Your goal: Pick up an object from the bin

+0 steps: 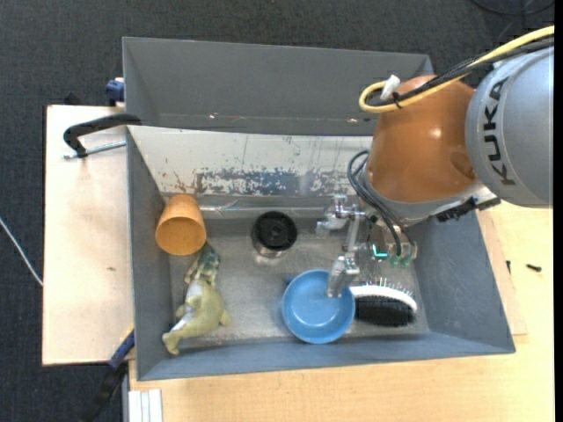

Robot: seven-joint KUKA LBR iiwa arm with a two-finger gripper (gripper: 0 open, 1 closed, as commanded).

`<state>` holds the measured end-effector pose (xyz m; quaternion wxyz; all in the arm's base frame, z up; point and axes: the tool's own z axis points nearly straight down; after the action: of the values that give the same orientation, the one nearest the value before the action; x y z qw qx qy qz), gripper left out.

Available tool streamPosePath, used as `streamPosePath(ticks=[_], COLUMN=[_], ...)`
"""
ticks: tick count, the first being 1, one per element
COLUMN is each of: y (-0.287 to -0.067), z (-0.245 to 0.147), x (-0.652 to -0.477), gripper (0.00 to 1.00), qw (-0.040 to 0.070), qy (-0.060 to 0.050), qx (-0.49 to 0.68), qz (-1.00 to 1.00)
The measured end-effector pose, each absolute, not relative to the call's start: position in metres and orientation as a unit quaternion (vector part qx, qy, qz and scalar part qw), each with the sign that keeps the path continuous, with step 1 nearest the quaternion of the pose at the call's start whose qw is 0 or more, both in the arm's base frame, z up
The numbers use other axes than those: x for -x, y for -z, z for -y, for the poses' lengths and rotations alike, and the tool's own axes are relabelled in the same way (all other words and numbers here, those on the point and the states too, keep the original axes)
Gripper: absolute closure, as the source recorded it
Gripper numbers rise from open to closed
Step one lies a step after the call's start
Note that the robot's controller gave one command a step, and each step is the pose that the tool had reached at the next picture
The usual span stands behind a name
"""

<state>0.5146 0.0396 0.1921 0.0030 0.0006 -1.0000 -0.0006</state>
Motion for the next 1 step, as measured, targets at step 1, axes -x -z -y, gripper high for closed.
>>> streamPosePath(ticks=[1], y=[-0.0738], z=[-0.0424], x=[-0.5045], gripper=[0.00], qw=[-0.007], qy=[0.000], qx=[-0.234], qz=[0.972])
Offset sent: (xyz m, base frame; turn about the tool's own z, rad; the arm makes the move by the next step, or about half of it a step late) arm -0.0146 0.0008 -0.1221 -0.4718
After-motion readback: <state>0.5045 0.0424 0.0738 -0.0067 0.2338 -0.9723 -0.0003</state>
